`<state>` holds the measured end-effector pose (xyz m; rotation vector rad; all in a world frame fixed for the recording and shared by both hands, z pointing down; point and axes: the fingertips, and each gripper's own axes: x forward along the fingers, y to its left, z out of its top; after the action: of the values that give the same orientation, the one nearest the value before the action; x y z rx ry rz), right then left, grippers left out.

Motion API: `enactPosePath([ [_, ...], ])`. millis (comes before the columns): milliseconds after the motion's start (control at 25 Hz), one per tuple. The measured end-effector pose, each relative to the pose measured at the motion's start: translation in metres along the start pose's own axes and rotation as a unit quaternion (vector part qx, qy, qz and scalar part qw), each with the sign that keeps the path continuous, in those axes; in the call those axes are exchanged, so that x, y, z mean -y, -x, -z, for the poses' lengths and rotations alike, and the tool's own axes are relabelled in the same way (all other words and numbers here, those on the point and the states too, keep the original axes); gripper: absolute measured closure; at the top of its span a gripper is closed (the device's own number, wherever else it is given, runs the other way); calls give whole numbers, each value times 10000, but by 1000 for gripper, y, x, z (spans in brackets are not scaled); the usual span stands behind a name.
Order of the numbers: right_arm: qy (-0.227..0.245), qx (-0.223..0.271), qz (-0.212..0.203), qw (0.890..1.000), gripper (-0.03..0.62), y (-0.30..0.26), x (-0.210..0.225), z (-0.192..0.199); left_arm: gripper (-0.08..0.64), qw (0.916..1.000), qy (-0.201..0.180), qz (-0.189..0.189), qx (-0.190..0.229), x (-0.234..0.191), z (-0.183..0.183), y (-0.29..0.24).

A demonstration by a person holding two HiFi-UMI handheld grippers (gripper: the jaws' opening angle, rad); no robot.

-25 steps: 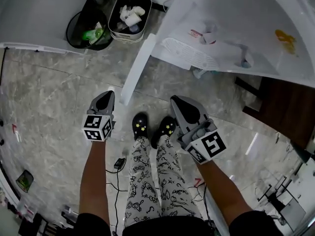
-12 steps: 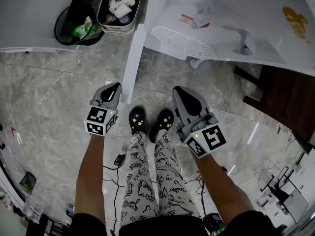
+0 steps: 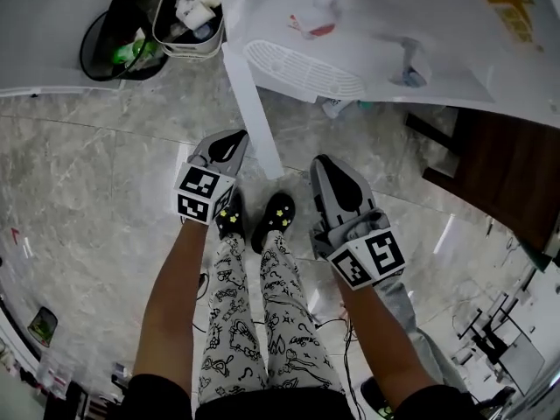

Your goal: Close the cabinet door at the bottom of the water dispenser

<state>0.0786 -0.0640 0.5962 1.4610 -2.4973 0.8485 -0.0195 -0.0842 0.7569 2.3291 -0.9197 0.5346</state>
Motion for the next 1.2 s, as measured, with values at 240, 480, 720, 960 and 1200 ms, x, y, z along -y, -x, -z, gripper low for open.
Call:
enactPosePath([
  [240, -34, 0, 109, 9999, 575, 10, 21, -10, 561, 9993, 73, 323, -142, 29, -19, -48],
  [480, -71, 69, 45, 9999, 575, 5, 28, -20, 561, 9981, -119, 494, -348, 39, -44, -88],
  [720, -79, 109, 112, 9998, 575, 9, 33, -31, 561, 9980, -387, 455, -208, 36, -60, -105],
  [960, -49, 42, 295, 9995, 575, 18, 52, -36, 561, 9995, -129, 111, -268, 23, -76, -125],
  [1200, -154, 141, 438, 9988, 575, 24, 59, -49, 560, 9996, -63, -128, -248, 10, -91, -118],
])
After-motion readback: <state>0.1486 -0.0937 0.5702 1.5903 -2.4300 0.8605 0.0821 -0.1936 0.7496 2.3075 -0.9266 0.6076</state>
